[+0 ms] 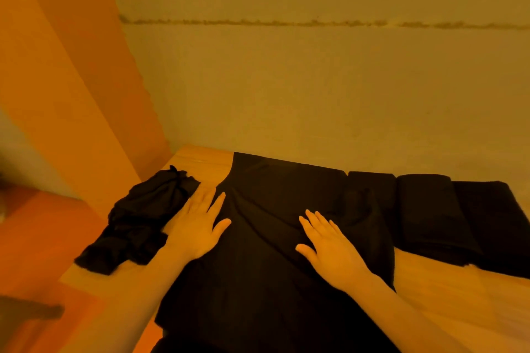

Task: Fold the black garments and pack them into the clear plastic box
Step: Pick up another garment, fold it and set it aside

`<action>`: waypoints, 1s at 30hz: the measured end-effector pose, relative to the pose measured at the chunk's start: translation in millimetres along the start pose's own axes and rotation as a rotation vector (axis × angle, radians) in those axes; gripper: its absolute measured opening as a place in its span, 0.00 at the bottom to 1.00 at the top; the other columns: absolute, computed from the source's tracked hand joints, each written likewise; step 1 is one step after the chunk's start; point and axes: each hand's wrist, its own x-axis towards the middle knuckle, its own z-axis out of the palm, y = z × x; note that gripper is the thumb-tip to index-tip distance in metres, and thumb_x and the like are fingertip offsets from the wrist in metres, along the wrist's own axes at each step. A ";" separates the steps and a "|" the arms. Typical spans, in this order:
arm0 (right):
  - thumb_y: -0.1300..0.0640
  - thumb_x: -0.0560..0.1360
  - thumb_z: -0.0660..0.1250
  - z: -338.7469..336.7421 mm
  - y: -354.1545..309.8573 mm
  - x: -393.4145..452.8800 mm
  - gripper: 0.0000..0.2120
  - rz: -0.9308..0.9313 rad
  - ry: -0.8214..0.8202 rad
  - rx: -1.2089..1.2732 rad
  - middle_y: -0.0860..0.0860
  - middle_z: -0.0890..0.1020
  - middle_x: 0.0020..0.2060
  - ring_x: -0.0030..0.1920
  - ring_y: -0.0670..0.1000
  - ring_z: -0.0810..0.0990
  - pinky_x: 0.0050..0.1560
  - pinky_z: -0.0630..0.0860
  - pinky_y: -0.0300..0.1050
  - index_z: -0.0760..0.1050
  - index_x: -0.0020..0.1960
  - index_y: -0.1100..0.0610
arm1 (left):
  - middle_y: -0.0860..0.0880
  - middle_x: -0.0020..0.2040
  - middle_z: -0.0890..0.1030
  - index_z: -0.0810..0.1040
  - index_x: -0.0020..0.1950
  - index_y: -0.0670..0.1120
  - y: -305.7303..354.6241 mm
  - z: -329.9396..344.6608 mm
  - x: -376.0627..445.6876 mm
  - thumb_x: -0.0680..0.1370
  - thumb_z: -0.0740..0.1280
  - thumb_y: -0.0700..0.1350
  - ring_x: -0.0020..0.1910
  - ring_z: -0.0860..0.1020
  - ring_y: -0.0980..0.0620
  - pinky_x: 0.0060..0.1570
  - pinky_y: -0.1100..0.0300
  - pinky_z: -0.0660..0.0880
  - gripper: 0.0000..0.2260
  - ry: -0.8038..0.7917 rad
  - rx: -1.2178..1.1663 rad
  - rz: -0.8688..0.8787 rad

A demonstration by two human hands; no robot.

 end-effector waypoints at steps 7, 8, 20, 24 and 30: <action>0.32 0.69 0.36 -5.0 -0.5 -8.3 0.40 -0.001 -0.041 0.095 0.47 0.46 0.76 0.75 0.46 0.42 0.68 0.38 0.39 0.45 0.76 0.50 | 0.48 0.78 0.47 0.50 0.77 0.51 -18.3 2.7 -21.2 0.67 0.30 0.74 0.76 0.44 0.50 0.72 0.55 0.45 0.45 -0.015 -0.078 0.020; 0.36 0.75 0.43 -9.5 0.4 -12.4 0.33 0.002 -0.002 0.106 0.46 0.47 0.76 0.75 0.46 0.43 0.68 0.39 0.39 0.46 0.76 0.49 | 0.48 0.78 0.46 0.49 0.77 0.50 -16.4 1.3 -24.8 0.72 0.37 0.71 0.76 0.43 0.49 0.72 0.54 0.45 0.39 -0.019 -0.074 -0.005; 0.27 0.71 0.44 18.9 15.2 -142.7 0.40 0.186 0.253 0.191 0.48 0.70 0.66 0.66 0.49 0.70 0.65 0.64 0.40 0.70 0.68 0.53 | 0.38 0.63 0.71 0.71 0.62 0.40 16.4 24.3 -194.8 0.74 0.69 0.44 0.61 0.70 0.37 0.57 0.42 0.70 0.19 0.409 -1.141 -1.001; 0.27 0.46 0.12 27.0 14.9 -142.6 0.57 0.193 -0.057 0.019 0.41 0.35 0.67 0.69 0.41 0.34 0.72 0.40 0.42 0.34 0.71 0.49 | 0.47 0.58 0.74 0.66 0.70 0.40 38.7 30.5 -193.9 0.79 0.61 0.46 0.65 0.69 0.45 0.59 0.52 0.65 0.21 0.207 -1.603 -0.883; 0.42 0.76 0.57 23.9 4.8 -175.1 0.30 0.307 0.208 0.284 0.42 0.55 0.72 0.74 0.47 0.56 0.70 0.59 0.41 0.53 0.74 0.48 | 0.46 0.65 0.71 0.68 0.68 0.40 32.0 36.8 -189.8 0.77 0.65 0.44 0.67 0.68 0.44 0.64 0.50 0.65 0.21 0.271 -1.590 -0.857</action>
